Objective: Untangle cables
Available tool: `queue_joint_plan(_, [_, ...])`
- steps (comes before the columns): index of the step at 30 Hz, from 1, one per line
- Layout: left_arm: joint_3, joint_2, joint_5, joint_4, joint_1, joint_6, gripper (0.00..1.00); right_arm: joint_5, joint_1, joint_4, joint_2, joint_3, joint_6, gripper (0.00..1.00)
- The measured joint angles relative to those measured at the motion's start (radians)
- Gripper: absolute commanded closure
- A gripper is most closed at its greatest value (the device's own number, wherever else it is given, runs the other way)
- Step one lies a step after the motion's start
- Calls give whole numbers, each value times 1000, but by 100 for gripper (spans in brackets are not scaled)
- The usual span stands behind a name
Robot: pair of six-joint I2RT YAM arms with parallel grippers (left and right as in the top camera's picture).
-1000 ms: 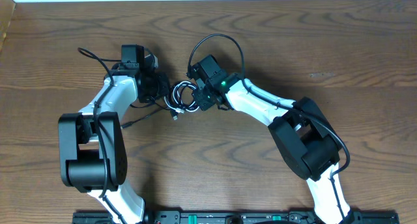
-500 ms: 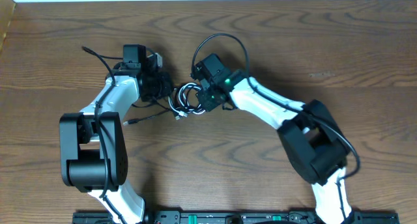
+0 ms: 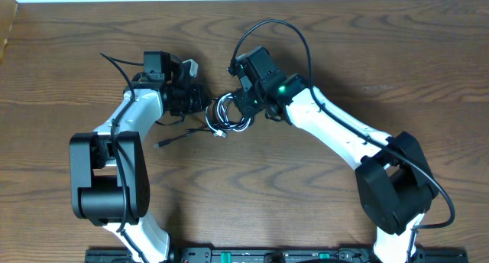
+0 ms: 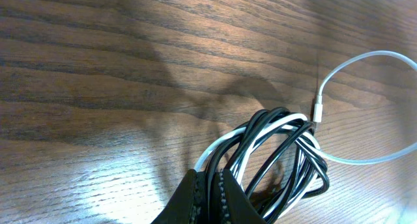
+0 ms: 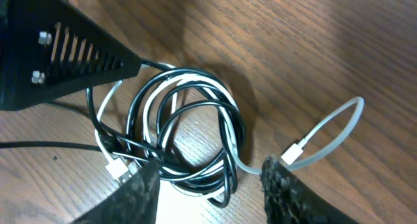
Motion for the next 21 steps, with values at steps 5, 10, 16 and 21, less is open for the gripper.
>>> queue_joint_plan(5, [0,0,3,1,0,2,92,-1,14,11,0,0,43,48])
queue_joint_plan(10, [0,0,3,1,0,3,92,0,17,48,0,-21,63,48])
queue_joint_plan(16, [0,0,3,1,0,3,92,0,17,62,0,-39,97,48])
queue_joint_plan(21, [0,0,3,2,0,3,92,0,17,74,0,-40,105,49])
